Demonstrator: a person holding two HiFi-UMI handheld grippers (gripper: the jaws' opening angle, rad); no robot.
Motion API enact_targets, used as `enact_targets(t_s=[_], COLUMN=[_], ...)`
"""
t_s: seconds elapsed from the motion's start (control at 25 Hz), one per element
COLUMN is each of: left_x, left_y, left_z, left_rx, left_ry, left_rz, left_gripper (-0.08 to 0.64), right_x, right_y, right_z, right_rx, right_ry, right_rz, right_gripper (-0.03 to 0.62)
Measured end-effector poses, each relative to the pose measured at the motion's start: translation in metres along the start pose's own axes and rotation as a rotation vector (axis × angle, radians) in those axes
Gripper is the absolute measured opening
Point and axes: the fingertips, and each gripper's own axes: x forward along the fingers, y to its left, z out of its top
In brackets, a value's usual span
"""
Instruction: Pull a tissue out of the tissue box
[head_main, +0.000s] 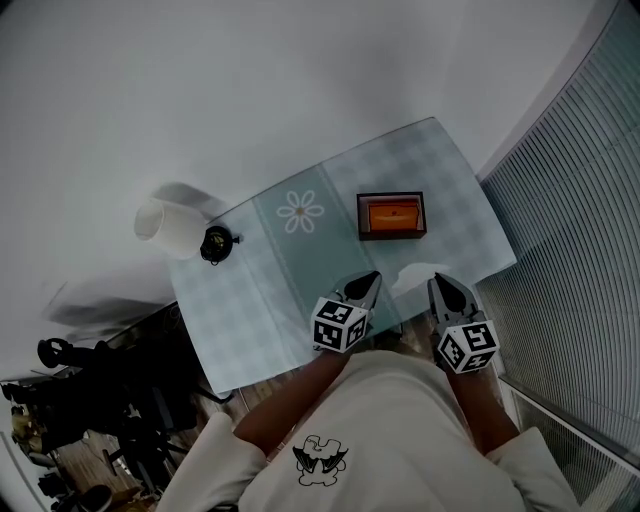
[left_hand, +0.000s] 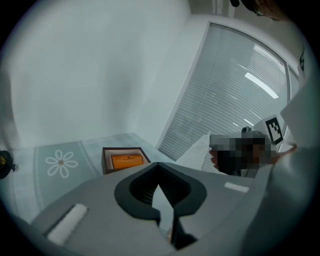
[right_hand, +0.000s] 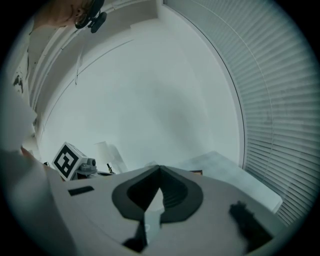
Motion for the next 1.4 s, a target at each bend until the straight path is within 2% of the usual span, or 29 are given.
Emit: enact_targets(t_s=[0.36,0.6,1.4], left_x=[0.000,-0.001,-0.001], left_y=[0.003,0.002,0.010], left_z=[-0.003,-0.002,-0.007], left_rx=[-0.023,-0.019,-0.044], left_ry=[0.000,-0.004,0.009], left_rz=[0.005,0.005,-0.001], left_gripper=[0.006,0.006,0.006], right_x=[0.000,0.002,0.007], right_y=[0.001,0.002,-0.004], right_z=[-0.002,-0.007,-0.013], right_rx=[0.005,-0.024,0.001], right_ry=[0.001,0.031,0.053], right_rz=[-0.007,-0.021,-0.026], right_gripper=[0.012,0.012,0.012])
